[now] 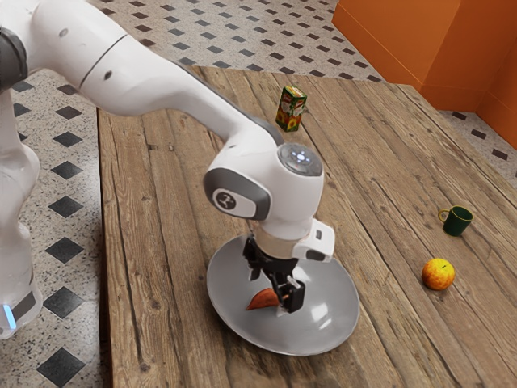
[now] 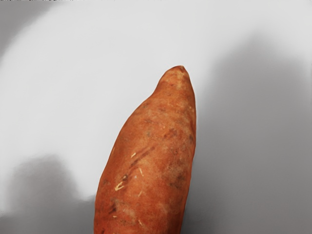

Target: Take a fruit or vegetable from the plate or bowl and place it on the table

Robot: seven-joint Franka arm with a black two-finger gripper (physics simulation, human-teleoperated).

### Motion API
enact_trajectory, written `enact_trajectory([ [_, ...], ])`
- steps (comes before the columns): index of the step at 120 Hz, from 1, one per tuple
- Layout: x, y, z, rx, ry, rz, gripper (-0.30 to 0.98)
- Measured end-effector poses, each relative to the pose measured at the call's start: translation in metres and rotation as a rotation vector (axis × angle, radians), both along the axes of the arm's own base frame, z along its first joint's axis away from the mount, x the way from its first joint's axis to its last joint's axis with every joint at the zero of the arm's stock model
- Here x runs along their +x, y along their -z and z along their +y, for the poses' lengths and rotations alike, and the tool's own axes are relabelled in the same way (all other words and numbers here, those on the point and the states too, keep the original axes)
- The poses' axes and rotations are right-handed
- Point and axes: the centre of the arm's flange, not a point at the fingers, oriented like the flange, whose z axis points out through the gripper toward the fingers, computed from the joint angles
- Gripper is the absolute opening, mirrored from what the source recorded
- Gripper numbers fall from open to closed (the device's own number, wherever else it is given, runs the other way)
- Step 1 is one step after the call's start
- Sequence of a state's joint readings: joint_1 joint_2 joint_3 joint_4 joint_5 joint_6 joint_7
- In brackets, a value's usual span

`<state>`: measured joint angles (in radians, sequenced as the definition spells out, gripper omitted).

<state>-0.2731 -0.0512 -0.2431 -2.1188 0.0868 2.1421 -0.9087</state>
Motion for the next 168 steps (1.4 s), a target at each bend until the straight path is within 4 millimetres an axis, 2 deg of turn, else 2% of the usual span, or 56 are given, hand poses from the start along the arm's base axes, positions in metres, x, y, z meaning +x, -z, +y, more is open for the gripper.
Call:
enact_trajectory([
  [38, 0.005, 0.002, 0.001, -0.011, -0.013, -0.018, 0.49],
  [78, 0.003, 0.016, 0.003, -0.004, -0.03, 0.002, 0.43],
  [115, 0.007, 0.018, 0.009, 0.014, -0.048, -0.005, 0.22],
  [147, 0.006, 0.018, 0.006, 0.027, -0.05, -0.015, 0.19],
  [157, 0.006, 0.012, 0.006, 0.04, -0.042, -0.037, 0.18],
  [168, 0.01, -0.006, 0.004, 0.053, -0.031, -0.081, 0.17],
])
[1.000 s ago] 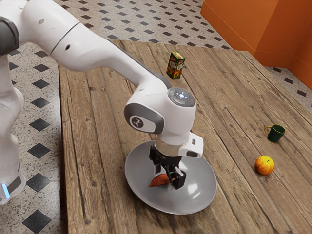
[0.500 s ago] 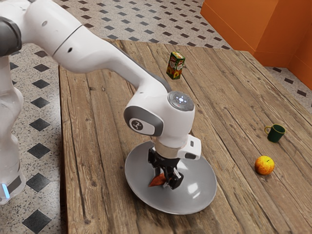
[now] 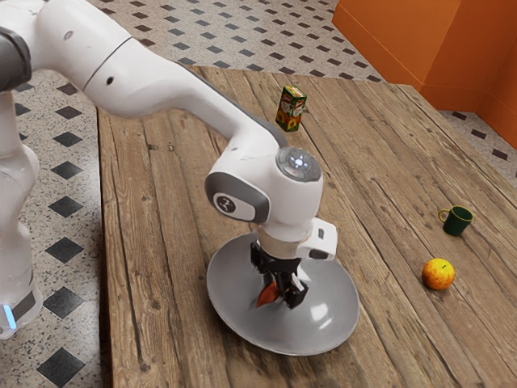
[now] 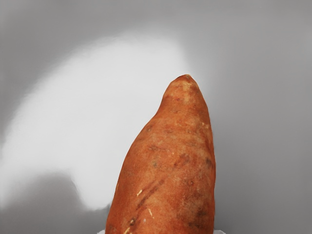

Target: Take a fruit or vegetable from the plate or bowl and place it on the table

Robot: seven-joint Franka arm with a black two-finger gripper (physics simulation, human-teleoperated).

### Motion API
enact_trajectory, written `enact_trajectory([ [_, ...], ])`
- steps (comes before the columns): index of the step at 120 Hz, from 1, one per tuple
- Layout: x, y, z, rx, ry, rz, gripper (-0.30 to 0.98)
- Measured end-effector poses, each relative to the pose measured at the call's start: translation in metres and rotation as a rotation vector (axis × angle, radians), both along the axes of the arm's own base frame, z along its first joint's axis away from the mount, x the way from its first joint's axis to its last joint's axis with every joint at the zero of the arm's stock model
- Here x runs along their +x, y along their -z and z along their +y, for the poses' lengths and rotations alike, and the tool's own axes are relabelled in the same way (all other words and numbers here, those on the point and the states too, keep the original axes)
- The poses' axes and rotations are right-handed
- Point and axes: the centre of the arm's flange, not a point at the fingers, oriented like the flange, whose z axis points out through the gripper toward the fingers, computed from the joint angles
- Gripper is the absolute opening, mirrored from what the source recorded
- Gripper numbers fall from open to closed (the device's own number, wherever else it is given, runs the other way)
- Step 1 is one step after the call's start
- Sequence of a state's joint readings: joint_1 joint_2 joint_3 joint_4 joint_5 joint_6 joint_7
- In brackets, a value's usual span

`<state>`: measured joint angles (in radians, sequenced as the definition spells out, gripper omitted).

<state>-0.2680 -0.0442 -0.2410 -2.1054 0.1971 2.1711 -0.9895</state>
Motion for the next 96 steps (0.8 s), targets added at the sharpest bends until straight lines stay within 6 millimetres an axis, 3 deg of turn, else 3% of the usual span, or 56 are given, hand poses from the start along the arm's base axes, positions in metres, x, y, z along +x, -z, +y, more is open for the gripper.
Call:
enact_trajectory([
  [10, 0.021, -0.039, -0.01, -0.007, 0.012, -0.069, 0.17],
  [25, 0.061, -0.082, -0.018, -0.025, 0.015, -0.123, 0.18],
  [31, 0.094, -0.095, 0.01, -0.029, -0.035, -0.134, 0.18],
  [39, 0.145, -0.107, 0.083, -0.027, -0.147, -0.14, 0.18],
  [44, 0.162, -0.105, 0.12, -0.019, -0.193, -0.129, 0.18],
  [50, 0.174, -0.099, 0.145, -0.01, -0.216, -0.109, 0.18],
  [67, 0.204, -0.098, 0.182, -0.007, -0.227, -0.103, 0.17],
  [80, 0.219, -0.092, 0.197, -0.006, -0.216, -0.094, 0.17],
  [96, 0.218, -0.091, 0.206, 0.002, -0.199, -0.084, 0.46],
])
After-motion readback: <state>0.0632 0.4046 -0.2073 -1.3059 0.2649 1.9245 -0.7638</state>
